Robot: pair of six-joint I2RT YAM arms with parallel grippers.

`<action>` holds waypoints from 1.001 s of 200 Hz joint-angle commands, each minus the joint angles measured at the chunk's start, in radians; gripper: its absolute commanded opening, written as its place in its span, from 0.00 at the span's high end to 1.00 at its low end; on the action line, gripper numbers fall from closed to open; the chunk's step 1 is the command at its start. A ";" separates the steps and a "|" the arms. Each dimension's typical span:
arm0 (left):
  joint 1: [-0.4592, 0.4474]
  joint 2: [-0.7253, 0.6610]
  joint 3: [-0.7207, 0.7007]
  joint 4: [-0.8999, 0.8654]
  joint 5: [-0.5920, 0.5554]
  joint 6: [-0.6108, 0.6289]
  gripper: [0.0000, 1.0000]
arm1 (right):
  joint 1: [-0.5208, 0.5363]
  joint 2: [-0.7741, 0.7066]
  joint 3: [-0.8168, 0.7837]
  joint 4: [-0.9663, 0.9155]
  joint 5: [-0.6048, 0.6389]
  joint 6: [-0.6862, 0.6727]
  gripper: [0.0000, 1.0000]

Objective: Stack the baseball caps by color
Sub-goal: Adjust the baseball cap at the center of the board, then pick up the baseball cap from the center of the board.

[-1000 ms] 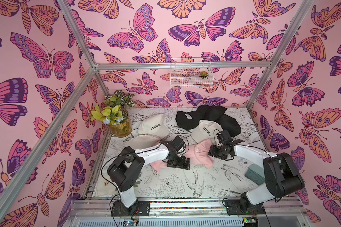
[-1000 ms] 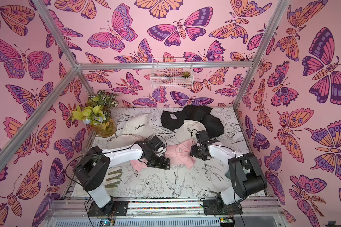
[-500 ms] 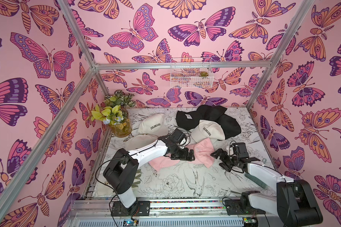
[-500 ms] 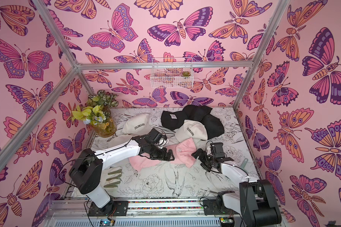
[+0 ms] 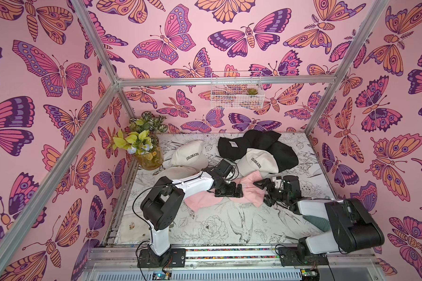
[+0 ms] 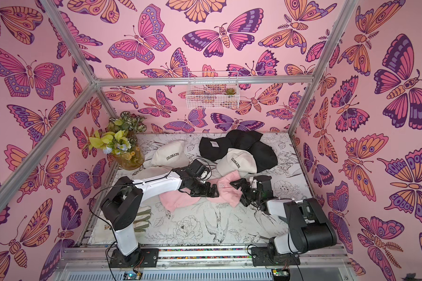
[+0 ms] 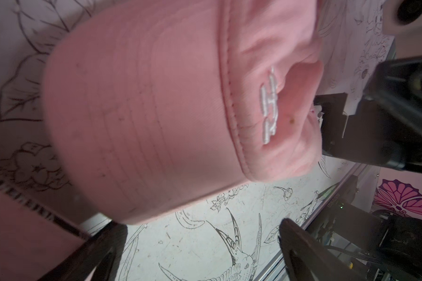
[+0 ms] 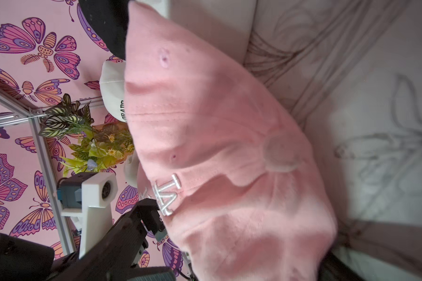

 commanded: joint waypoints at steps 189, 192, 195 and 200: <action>0.192 -0.325 0.012 0.177 0.121 0.696 0.00 | 0.030 -0.139 0.729 -0.961 -0.245 -1.418 1.00; 0.197 -0.331 0.015 0.174 0.130 0.712 0.00 | 0.039 -0.135 0.745 -0.993 -0.233 -1.451 1.00; 0.203 -0.334 0.017 0.173 0.143 0.724 0.00 | 0.047 -0.130 0.759 -1.029 -0.221 -1.482 1.00; 0.210 -0.344 0.018 0.167 0.168 0.756 0.00 | 0.063 -0.123 0.783 -1.087 -0.199 -1.542 1.00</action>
